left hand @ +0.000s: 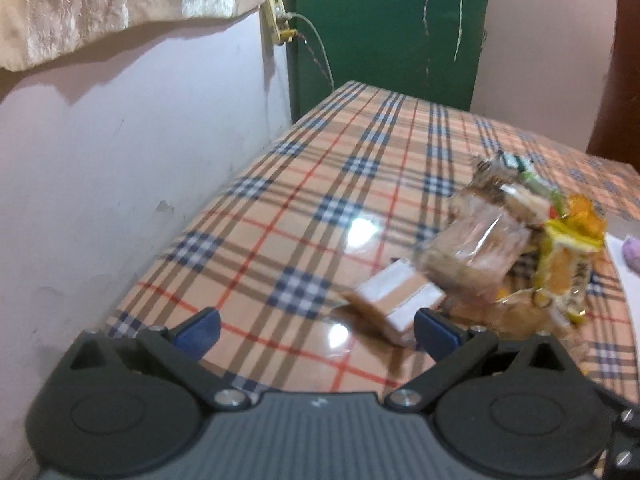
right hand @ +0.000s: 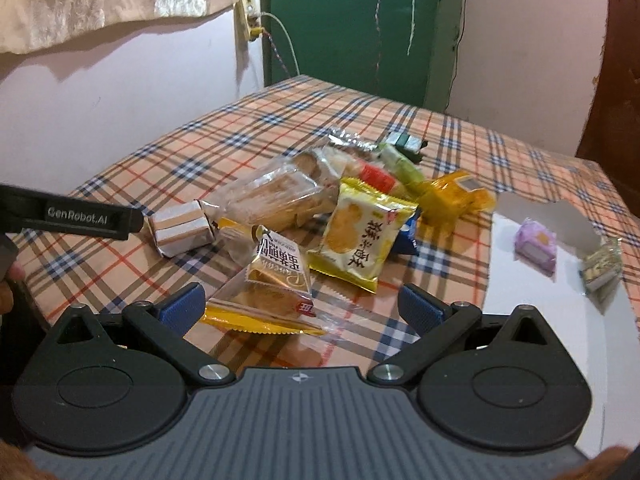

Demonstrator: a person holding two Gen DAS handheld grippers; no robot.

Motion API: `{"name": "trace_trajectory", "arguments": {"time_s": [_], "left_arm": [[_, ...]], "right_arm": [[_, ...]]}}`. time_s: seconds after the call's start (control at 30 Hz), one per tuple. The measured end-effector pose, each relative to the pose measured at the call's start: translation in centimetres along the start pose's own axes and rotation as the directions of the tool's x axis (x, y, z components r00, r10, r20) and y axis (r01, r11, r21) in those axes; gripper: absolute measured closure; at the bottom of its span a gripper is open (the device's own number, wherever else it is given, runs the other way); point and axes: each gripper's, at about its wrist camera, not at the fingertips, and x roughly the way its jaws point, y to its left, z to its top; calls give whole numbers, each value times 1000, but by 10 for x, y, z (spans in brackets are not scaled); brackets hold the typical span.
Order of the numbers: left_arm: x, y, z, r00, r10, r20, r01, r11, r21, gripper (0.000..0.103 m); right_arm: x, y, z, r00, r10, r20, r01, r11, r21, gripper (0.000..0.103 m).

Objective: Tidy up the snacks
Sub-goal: 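Move both grippers back to the snack pile, then grasp the white-and-tan wrapped cake with the left gripper while the right grasps the brown-printed bread bag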

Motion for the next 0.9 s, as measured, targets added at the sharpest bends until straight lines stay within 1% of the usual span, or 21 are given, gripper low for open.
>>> {"name": "trace_trajectory", "arguments": {"time_s": [0.03, 0.13, 0.23, 0.37, 0.43, 0.5, 0.57, 0.6, 0.67, 0.7, 0.73, 0.77, 0.83, 0.87, 0.9], "left_arm": [[3, 0, -1, 1000, -1, -9, 1, 1000, 1, 1], [11, -3, -4, 999, -40, -17, 41, 999, 19, 1], [19, -11, -5, 998, -66, 3, 66, 994, 93, 1], [33, -23, 0, 995, -98, 29, 90, 975, 205, 1], [41, -27, 2, 994, -101, 34, 89, 964, 250, 1], [49, -30, 5, 992, -120, 26, 107, 953, 282, 1], [55, -34, 6, 991, -132, 11, 123, 946, 301, 2], [56, -37, 5, 991, -134, 14, 123, 942, 312, 3], [55, -40, 2, 989, -143, 28, 126, 938, 323, 8], [53, -41, 1, 988, -151, 31, 133, 937, 325, 14], [53, -41, 0, 986, -163, 31, 145, 936, 320, 22], [52, -42, -1, 984, -177, 29, 160, 938, 307, 27], [51, -44, -1, 977, -210, 24, 194, 938, 289, 46], [50, -46, -2, 976, -217, 25, 201, 936, 290, 47], [48, -48, -4, 976, -217, 28, 199, 936, 292, 52]], "right_arm": [[4, -1, 1, 1000, 7, -7, -7, 1000, 5, 0], [16, -4, 4, 999, 34, -29, -34, 999, 31, 0], [28, -6, 6, 997, 54, -50, -51, 998, 46, 0], [41, -6, 10, 993, 93, -73, -88, 994, 69, 0], [48, -2, 12, 990, 109, -89, -102, 992, 78, 0], [57, -4, 15, 986, 129, -101, -120, 989, 92, 0], [62, -5, 15, 986, 128, -107, -116, 987, 110, 0], [64, -7, 14, 985, 129, -112, -116, 986, 118, 12], [67, -13, 13, 983, 142, -116, -125, 982, 139, 31], [67, -18, 11, 983, 146, -109, -129, 980, 154, 37], [65, -22, 9, 985, 140, -102, -122, 979, 161, 37], [64, -25, 8, 986, 139, -97, -122, 979, 163, 36], [64, -28, 8, 984, 148, -97, -131, 977, 171, 32], [66, -27, 9, 983, 157, -97, -139, 975, 173, 15], [68, -26, 10, 983, 157, -97, -139, 975, 172, 3]]}}
